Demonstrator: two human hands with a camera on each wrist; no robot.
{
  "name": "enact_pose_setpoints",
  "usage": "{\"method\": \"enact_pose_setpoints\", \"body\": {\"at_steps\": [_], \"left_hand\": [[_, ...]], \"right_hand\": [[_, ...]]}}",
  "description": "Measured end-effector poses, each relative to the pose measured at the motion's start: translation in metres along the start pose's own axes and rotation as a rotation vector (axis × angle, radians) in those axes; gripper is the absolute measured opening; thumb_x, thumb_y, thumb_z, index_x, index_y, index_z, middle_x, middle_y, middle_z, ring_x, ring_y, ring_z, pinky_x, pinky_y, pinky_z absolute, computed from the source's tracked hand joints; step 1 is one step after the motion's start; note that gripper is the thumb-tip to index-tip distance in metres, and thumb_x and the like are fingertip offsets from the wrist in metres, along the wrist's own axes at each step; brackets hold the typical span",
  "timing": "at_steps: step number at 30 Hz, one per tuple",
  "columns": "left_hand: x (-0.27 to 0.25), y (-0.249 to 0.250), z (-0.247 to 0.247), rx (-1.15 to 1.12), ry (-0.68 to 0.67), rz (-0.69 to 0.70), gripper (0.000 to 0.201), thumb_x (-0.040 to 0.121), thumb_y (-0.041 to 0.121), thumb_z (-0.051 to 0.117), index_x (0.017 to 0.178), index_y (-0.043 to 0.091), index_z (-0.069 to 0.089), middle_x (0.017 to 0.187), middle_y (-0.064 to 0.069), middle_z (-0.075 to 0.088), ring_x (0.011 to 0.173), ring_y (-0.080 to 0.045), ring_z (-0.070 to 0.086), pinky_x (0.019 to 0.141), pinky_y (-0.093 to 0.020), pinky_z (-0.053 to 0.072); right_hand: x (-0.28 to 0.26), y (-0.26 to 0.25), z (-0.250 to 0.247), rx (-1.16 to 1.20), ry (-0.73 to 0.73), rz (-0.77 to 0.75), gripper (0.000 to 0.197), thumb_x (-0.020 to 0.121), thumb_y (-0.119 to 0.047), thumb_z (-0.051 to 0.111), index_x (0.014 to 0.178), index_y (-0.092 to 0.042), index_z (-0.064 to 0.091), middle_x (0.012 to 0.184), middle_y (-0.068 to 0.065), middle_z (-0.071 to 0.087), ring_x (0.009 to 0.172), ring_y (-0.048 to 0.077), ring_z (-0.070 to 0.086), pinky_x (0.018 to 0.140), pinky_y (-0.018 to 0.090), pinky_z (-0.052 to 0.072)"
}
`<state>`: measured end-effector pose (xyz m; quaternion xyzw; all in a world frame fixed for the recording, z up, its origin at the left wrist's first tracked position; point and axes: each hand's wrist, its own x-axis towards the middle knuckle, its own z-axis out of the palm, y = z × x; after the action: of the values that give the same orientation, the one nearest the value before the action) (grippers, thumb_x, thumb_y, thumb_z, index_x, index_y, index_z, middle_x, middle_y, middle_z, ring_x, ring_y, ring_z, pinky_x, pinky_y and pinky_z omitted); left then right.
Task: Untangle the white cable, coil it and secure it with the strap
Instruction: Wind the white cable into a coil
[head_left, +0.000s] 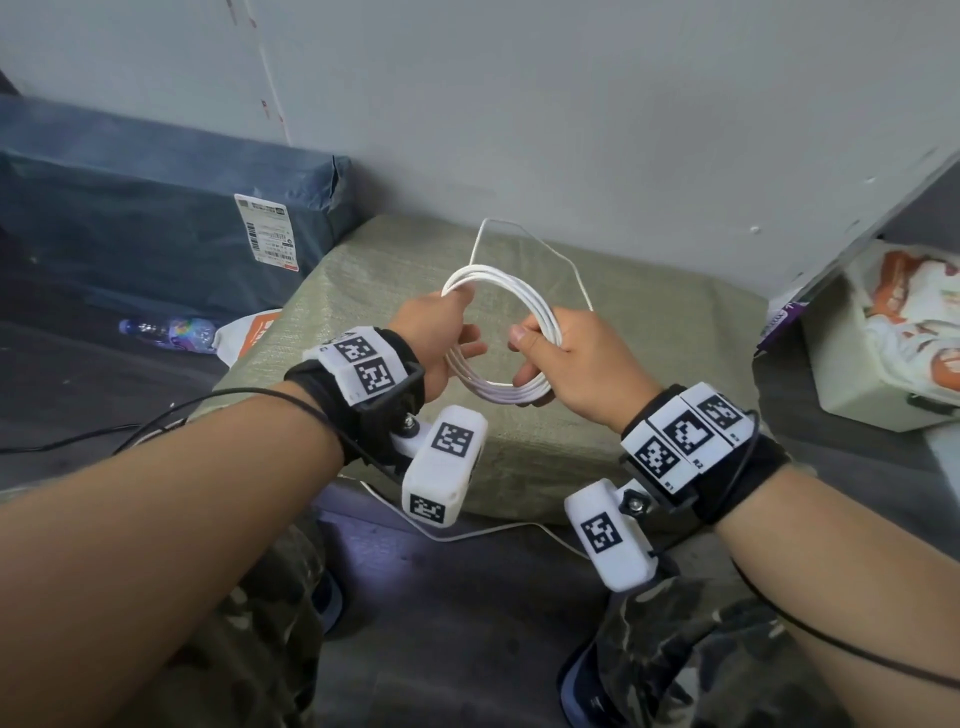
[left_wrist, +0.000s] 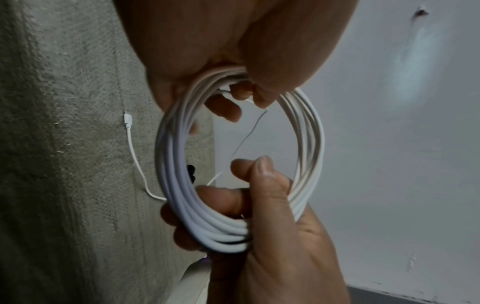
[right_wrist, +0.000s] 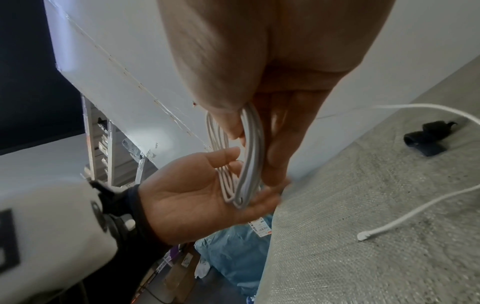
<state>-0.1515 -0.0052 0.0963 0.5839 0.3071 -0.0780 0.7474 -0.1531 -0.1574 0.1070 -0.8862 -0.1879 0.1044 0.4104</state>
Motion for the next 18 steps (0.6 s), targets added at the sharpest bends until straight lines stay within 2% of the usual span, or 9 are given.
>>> {"method": "enact_pose_setpoints", "body": {"at_steps": [1,3,5,9,11,12,14,16,18], "left_hand": [[-0.001,0.0,0.001,-0.033,-0.007,0.016,0.018,0.096,0.028,0.05,0.098,0.011,0.052,0.071,-0.005,0.051,0.071,-0.021,0.062,0.064,-0.03,0.052],[-0.001,-0.001,0.002,-0.082,-0.031,0.05,0.011,0.096,0.023,0.049,0.09,0.014,0.05,0.062,-0.002,0.044,0.05,-0.014,0.051,0.053,-0.028,0.048],[0.0,-0.002,0.002,-0.06,-0.039,0.083,0.012,0.096,0.021,0.049,0.086,0.017,0.044,0.06,0.0,0.038,0.037,-0.008,0.036,0.04,-0.024,0.037],[0.0,0.001,0.0,-0.003,-0.058,0.097,0.019,0.095,0.017,0.05,0.078,0.016,0.044,0.056,0.002,0.033,0.032,-0.006,0.027,0.035,-0.02,0.027],[-0.001,0.003,0.001,0.135,-0.062,0.166,0.015,0.095,0.019,0.049,0.081,0.016,0.052,0.056,0.002,0.033,0.037,-0.008,0.03,0.038,-0.022,0.029],[-0.001,0.004,0.001,0.247,-0.061,0.227,0.015,0.095,0.02,0.048,0.083,0.016,0.055,0.056,0.003,0.035,0.041,-0.01,0.031,0.041,-0.024,0.03],[-0.002,0.005,0.001,0.483,-0.063,0.375,0.016,0.095,0.019,0.046,0.087,0.015,0.059,0.057,0.003,0.038,0.047,-0.013,0.034,0.046,-0.027,0.032],[-0.003,0.006,0.001,0.691,-0.083,0.522,0.017,0.095,0.017,0.046,0.092,0.01,0.061,0.059,0.001,0.044,0.052,-0.015,0.039,0.053,-0.029,0.035],[-0.003,0.007,-0.001,0.857,-0.098,0.604,0.018,0.094,0.02,0.048,0.095,0.008,0.063,0.068,-0.003,0.054,0.062,-0.019,0.048,0.061,-0.032,0.038]], "right_hand": [[0.0,0.001,-0.001,0.009,-0.01,0.011,0.019,0.096,-0.029,0.049,0.088,-0.016,0.062,0.064,-0.002,0.069,0.051,0.011,0.065,0.059,0.028,0.055],[-0.001,0.002,-0.002,0.029,-0.021,0.04,0.022,0.096,-0.027,0.05,0.09,-0.01,0.062,0.065,-0.002,0.069,0.05,0.012,0.066,0.055,0.025,0.055],[-0.001,0.003,0.0,0.099,-0.038,0.071,0.023,0.095,-0.025,0.05,0.089,-0.006,0.062,0.066,0.001,0.069,0.051,0.015,0.067,0.055,0.027,0.056],[-0.001,0.004,0.002,0.209,-0.11,0.134,0.017,0.095,-0.024,0.053,0.085,-0.012,0.059,0.071,0.004,0.07,0.063,0.021,0.07,0.064,0.038,0.059],[0.002,0.009,0.001,0.136,-0.088,0.15,0.011,0.092,-0.028,0.057,0.095,-0.017,0.057,0.078,0.004,0.069,0.071,0.022,0.07,0.07,0.043,0.059],[0.004,0.012,0.0,0.036,-0.044,0.149,0.023,0.089,-0.03,0.061,0.106,-0.018,0.053,0.085,0.003,0.068,0.076,0.021,0.069,0.074,0.044,0.058],[0.007,0.018,-0.002,-0.176,0.086,0.108,0.057,0.082,-0.033,0.068,0.126,-0.017,0.037,0.11,0.004,0.058,0.095,0.019,0.061,0.084,0.039,0.052],[0.008,0.02,-0.004,-0.322,0.229,0.013,0.078,0.075,-0.033,0.073,0.136,-0.017,0.027,0.129,0.009,0.039,0.115,0.023,0.045,0.097,0.036,0.041],[0.009,0.02,-0.007,-0.46,0.308,-0.037,0.093,0.069,-0.039,0.074,0.142,-0.017,0.02,0.136,0.011,0.03,0.126,0.029,0.031,0.107,0.041,0.031]]}}
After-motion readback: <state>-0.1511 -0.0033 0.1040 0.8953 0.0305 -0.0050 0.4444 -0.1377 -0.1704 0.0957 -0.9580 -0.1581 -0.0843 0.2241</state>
